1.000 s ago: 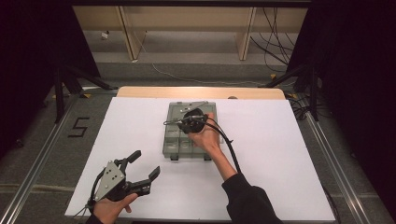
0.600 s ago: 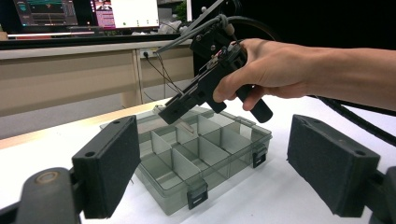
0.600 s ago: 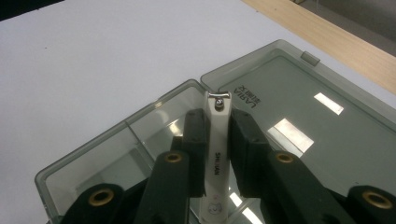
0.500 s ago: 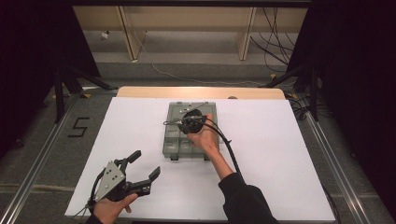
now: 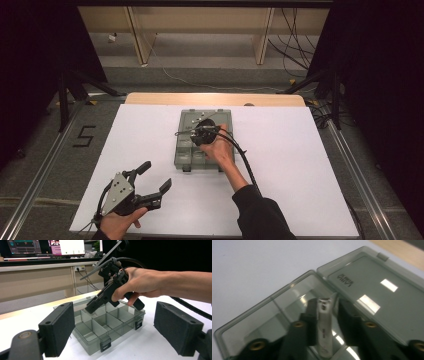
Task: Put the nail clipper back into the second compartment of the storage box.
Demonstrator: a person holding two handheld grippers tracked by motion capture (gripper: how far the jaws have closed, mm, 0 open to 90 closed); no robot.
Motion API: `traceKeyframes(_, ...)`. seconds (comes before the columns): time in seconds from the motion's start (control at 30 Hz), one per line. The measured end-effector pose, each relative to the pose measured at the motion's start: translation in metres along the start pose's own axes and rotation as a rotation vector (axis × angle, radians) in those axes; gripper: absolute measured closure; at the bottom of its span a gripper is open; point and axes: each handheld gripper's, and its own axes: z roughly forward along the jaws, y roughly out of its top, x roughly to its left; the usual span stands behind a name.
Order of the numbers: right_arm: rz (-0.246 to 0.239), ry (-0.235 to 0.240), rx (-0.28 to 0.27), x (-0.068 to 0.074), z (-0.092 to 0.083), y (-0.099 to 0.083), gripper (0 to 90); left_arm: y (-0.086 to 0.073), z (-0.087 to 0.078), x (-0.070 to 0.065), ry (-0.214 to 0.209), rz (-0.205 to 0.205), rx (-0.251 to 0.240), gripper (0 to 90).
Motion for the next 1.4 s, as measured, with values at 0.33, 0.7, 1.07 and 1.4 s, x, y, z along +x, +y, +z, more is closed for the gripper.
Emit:
traceKeyframes(0.33,0.004,-0.020,-0.048,-0.002,-0.016,0.006,43.0,0.000,-0.001,0.001,0.008,0.005,0.016,16.5)
traceKeyframes(0.7,-0.053,-0.015,-0.120,0.005,-0.051,0.012,32.8,0.000,-0.001,0.001,0.011,0.008,0.018,16.5)
traceKeyframes(1.07,-0.105,-0.009,-0.149,0.010,-0.073,0.011,30.3,0.000,0.000,0.001,0.011,0.009,0.020,16.5)
traceKeyframes(1.4,-0.118,-0.009,-0.166,0.020,-0.087,0.013,29.0,0.000,0.000,0.001,0.001,0.019,0.008,16.5)
